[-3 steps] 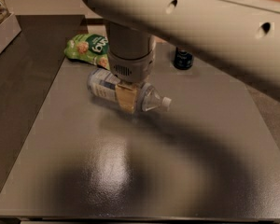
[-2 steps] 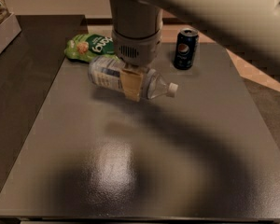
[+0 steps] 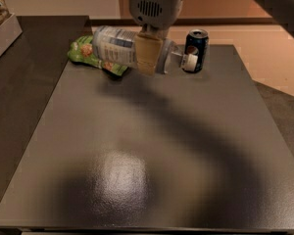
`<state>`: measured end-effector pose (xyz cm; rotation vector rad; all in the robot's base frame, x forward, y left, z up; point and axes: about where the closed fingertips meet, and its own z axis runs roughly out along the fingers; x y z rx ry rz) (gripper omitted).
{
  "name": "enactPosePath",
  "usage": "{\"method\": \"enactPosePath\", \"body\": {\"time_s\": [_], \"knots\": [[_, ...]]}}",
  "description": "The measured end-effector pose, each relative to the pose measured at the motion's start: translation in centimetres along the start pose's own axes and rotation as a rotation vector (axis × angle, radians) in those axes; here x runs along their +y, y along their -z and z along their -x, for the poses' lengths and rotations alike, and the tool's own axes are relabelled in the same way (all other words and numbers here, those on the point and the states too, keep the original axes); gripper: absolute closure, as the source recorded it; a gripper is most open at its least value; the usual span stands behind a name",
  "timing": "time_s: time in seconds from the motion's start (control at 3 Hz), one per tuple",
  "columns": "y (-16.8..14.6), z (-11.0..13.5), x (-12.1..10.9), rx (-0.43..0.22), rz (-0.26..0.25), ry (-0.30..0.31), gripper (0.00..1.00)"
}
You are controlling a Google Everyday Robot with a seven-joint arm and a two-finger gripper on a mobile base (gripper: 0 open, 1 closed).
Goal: Pick blue plastic bottle
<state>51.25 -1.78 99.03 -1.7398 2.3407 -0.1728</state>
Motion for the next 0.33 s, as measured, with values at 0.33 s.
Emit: {"method": "enactPosePath", "body": {"time_s": [0.33], "knots": [[0.16, 0.90, -0.50, -0.036, -0.023, 0.001, 1.00]]}}
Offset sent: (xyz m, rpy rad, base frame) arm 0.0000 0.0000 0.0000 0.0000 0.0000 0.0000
